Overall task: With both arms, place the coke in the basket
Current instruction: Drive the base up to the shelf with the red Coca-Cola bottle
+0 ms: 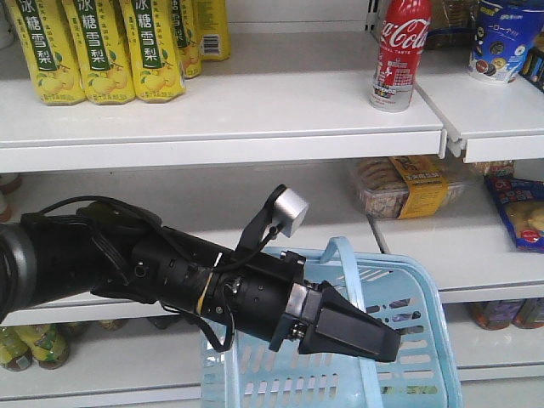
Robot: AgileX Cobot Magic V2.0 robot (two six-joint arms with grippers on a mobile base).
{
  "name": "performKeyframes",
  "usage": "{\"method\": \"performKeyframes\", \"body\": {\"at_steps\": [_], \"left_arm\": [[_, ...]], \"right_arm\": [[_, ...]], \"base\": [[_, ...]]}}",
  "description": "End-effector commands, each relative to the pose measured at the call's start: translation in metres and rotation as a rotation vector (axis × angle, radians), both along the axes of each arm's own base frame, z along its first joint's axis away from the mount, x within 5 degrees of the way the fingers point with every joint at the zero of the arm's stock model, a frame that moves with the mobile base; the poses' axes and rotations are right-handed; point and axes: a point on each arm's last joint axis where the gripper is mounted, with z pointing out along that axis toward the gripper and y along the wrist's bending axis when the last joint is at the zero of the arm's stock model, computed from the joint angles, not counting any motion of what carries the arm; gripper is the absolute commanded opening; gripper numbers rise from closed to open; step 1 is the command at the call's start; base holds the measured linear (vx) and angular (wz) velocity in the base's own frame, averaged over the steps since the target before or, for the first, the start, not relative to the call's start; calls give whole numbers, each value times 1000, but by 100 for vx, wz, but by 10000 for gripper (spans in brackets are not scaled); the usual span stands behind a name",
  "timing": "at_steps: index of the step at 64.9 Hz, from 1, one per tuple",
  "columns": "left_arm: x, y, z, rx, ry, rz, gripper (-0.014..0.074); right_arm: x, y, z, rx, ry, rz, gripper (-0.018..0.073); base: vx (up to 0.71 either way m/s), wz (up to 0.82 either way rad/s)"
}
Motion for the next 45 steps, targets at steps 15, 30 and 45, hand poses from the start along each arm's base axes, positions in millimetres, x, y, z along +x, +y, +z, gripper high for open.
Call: {"method": "performKeyframes", "body": {"at_steps": [15,30,45], "left_arm": [[-18,5,39,-197,16,-139,-5],[-18,5,39,-197,16,-139,-5],[-18,5,39,-197,16,-139,-5]], "right_arm": [[-1,1,1,-2,-68,6,-5],[-1,1,1,-2,-68,6,-5],[-1,1,1,-2,-68,6,-5]], "base": [[2,3],[2,2],[2,1]]}}
